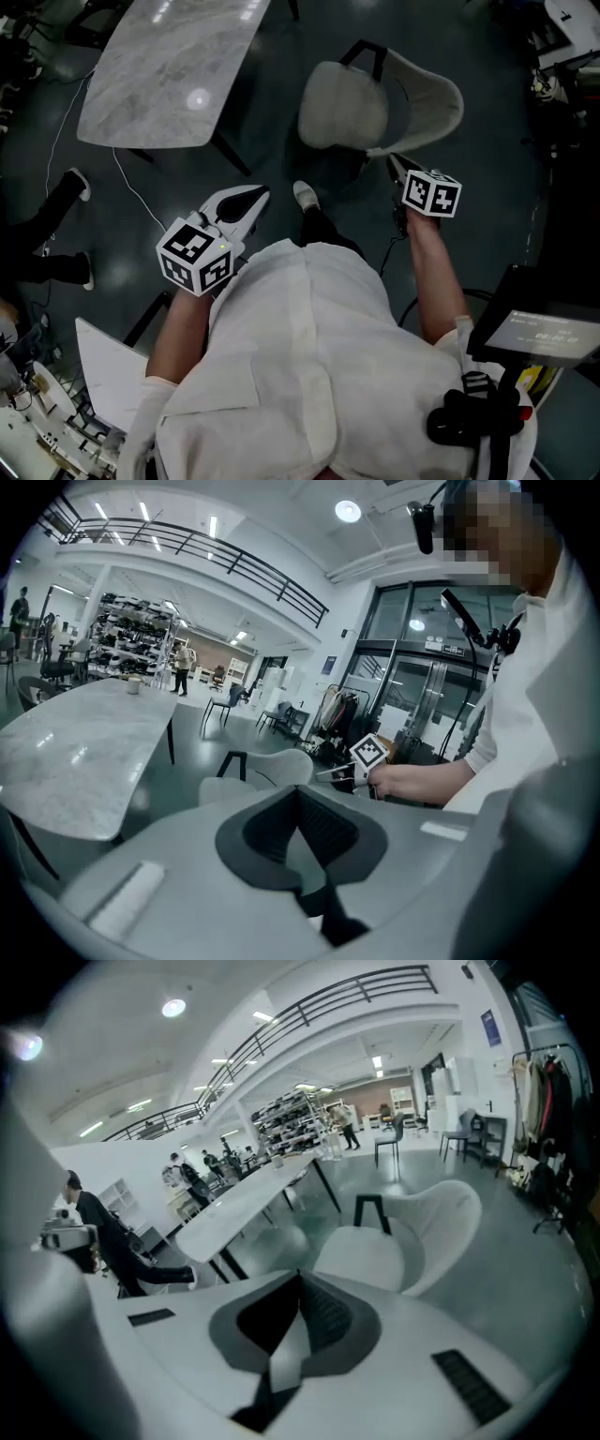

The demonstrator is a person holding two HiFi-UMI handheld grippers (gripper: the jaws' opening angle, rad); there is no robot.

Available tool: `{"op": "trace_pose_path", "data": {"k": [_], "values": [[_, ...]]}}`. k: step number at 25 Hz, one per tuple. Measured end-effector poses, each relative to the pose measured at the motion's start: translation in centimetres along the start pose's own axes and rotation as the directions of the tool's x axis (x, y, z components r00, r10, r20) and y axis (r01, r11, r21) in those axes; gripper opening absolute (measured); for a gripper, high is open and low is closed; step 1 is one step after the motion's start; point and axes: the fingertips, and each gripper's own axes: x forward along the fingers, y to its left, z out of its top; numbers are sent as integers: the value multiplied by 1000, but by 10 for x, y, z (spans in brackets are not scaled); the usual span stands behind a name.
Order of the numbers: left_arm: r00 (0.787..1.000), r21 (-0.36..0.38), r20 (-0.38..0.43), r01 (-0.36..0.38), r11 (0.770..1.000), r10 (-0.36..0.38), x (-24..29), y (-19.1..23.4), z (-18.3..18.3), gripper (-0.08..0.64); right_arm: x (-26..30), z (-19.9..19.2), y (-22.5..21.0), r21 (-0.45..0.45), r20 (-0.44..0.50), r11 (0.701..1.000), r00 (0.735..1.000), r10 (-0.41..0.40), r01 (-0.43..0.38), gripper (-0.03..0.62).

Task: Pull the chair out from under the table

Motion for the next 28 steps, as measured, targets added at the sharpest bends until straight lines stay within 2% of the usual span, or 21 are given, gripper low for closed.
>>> {"op": "trace_pose_path", "data": {"k": [5, 11, 20, 25, 28], "values": [[1000, -8, -3, 31, 999, -32, -25, -32, -36, 8, -40, -56, 92, -101, -32, 987, 992, 121, -124, 8], [999, -7, 4, 37, 999, -37, -41, -73, -56, 8, -83, -90, 153, -193, -55, 949, 969, 243, -249, 7], [1000, 0, -3, -10, 1000, 10, -28, -144, -75, 8, -144, -119, 164, -340, -83, 871, 934, 348, -354, 6], [1000, -1, -2, -10, 1000, 10, -4, -203, -82, 8, -184, -146, 149, -363, -118, 835, 909, 399, -414, 6], [999, 34, -15, -38, 999, 39, 2, -230, -90, 8, -202, -154, 139, -363, -116, 821, 896, 430, -441, 6]]}}
